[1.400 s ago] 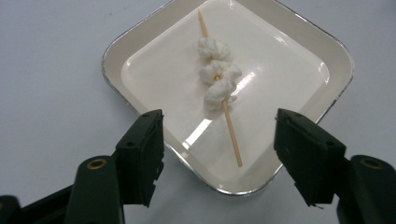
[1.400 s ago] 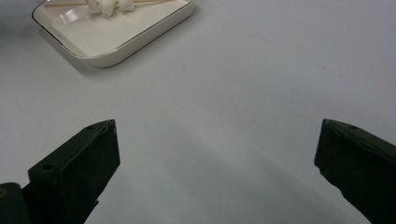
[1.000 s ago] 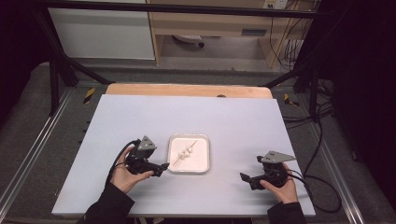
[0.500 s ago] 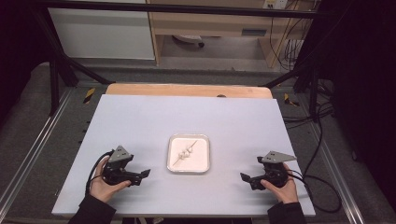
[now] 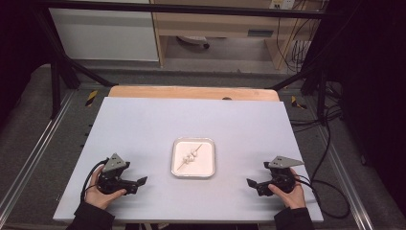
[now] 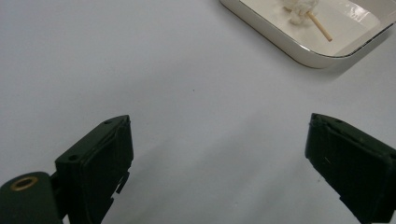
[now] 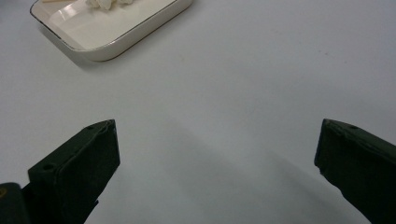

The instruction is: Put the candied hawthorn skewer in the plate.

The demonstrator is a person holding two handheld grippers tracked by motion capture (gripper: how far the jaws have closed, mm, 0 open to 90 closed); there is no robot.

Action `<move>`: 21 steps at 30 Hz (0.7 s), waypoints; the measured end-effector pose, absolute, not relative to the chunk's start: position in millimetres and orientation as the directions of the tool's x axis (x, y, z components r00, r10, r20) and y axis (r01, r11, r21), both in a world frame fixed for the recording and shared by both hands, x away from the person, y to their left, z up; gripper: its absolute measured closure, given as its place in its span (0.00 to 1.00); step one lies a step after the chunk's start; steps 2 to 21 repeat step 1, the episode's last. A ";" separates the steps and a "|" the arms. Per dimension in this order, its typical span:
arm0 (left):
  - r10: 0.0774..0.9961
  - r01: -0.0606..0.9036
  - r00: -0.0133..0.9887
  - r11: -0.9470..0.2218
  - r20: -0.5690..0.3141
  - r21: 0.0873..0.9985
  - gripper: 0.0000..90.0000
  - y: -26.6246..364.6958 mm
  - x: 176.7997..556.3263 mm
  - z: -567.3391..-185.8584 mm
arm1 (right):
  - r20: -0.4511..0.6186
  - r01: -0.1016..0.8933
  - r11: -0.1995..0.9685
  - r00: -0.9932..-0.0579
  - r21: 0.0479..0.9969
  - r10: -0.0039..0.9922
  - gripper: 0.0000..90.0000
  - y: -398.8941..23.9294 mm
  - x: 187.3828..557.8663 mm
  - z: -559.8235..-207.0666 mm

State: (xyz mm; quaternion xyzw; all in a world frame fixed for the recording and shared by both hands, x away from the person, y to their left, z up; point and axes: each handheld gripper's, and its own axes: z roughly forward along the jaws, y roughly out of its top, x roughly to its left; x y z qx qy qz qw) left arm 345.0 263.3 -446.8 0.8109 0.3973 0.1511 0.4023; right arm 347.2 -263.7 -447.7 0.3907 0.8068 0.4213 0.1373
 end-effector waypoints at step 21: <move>0.765 0.526 0.640 -0.365 -0.075 0.768 0.09 263.5 345.3 -447.2 | 0.107 0.515 0.341 -0.657 0.786 0.746 0.01 -263.7 347.3 -447.8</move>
